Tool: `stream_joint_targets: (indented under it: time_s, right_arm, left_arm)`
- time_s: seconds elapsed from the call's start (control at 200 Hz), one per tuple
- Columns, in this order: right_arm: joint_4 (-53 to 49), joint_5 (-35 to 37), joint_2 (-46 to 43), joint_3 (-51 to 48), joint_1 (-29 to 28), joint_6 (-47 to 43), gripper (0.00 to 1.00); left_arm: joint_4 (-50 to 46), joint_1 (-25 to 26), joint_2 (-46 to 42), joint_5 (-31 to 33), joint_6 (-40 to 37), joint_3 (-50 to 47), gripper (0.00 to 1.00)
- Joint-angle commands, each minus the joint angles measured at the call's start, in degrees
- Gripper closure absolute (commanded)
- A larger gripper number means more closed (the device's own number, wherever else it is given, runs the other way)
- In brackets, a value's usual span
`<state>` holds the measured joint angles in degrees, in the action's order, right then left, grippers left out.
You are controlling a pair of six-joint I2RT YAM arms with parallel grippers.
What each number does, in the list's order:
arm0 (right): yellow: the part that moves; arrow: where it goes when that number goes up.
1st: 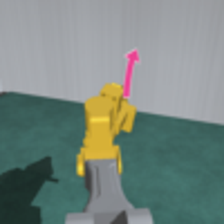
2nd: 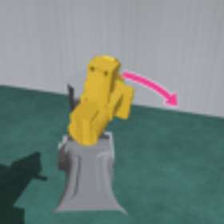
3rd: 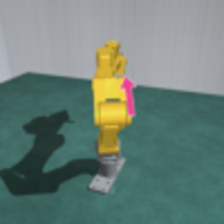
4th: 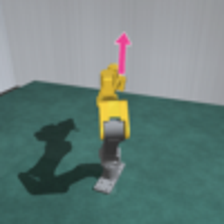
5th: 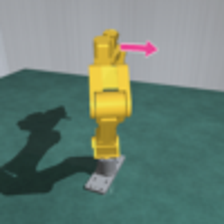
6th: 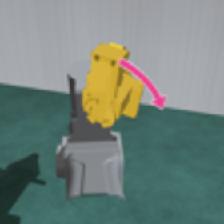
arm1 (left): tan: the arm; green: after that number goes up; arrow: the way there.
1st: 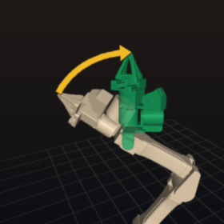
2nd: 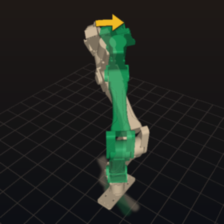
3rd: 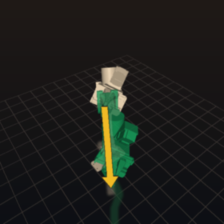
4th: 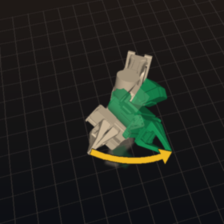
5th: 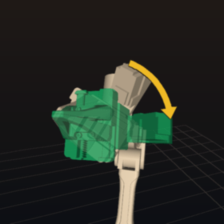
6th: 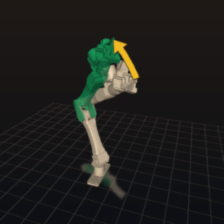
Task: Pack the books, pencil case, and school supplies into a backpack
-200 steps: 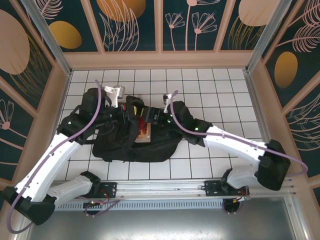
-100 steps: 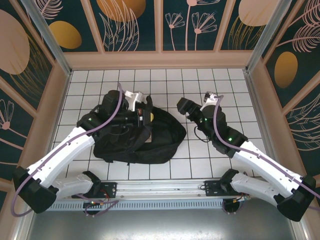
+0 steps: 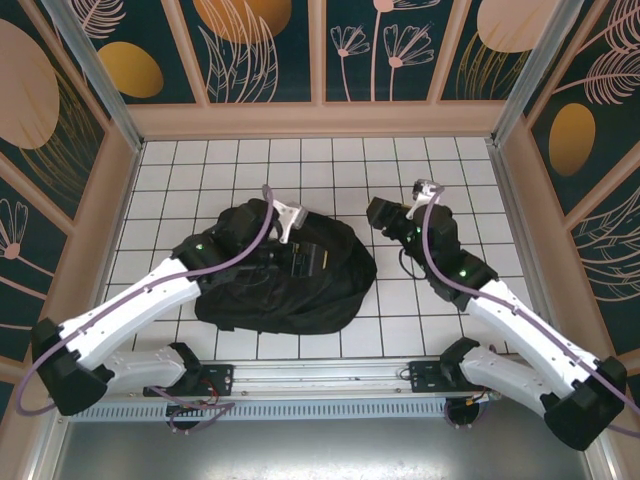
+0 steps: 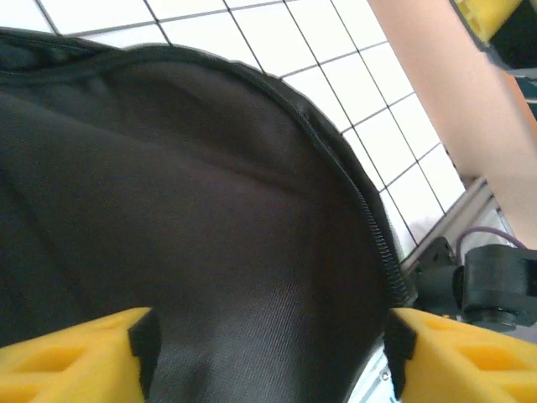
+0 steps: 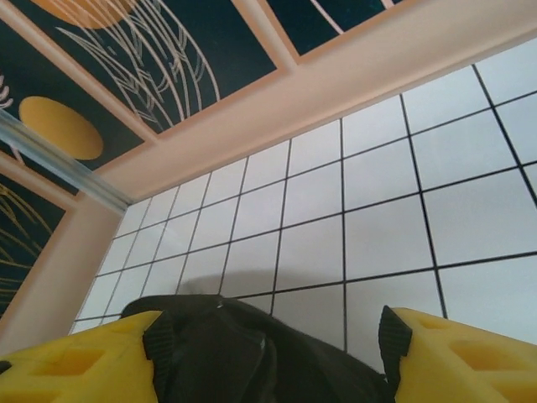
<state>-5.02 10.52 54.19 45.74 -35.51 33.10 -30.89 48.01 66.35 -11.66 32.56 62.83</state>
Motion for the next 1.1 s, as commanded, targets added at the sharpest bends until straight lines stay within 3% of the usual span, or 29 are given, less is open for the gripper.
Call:
stream_joint_targets:
  time_s: [0.0,0.15,0.195,0.285,0.395,0.681,0.836,1.091]
  right_arm:
    - [0.45,-14.93,6.59,5.13,3.83,-4.27,0.27]
    - [-4.06,-23.98,19.47,14.13,3.82,-7.86,0.26]
    - [-5.96,-27.87,23.94,17.47,3.7,-9.29,0.26]
    - [-10.17,-31.21,32.23,23.98,2.56,-12.4,0.25]
    - [-14.52,-31.32,40.18,30.99,0.9,-17.03,0.22]
    - [-21.86,-21.42,54.29,42.16,-1.2,-23.35,0.21]
    - [-22.31,-18.15,57.81,43.27,-0.29,-23.48,0.32]
    - [-22.28,-24.32,62.1,43.7,-0.34,-23.41,0.55]
  left_arm:
    - [-6.49,-0.07,-5.67,11.84,0.6,4.12,0.19]
    - [-15.45,-0.02,-12.77,29.26,11.2,1.87,0.19]
    - [-15.92,-0.09,-17.08,31.2,15.62,-1.68,0.2]
    - [-16.94,-0.05,-23.93,30.26,23.56,-8.37,0.22]
    - [-21.14,-0.05,-26.63,28.45,27.31,-14.89,0.24]
    - [-13.51,-0.07,-35.83,13.5,31.7,-33.19,0.29]
    - [-13.82,-0.02,-37.42,11.39,31.97,-35.58,0.29]
    - [-16.75,-0.02,-37.84,15.95,32.04,-30.62,0.26]
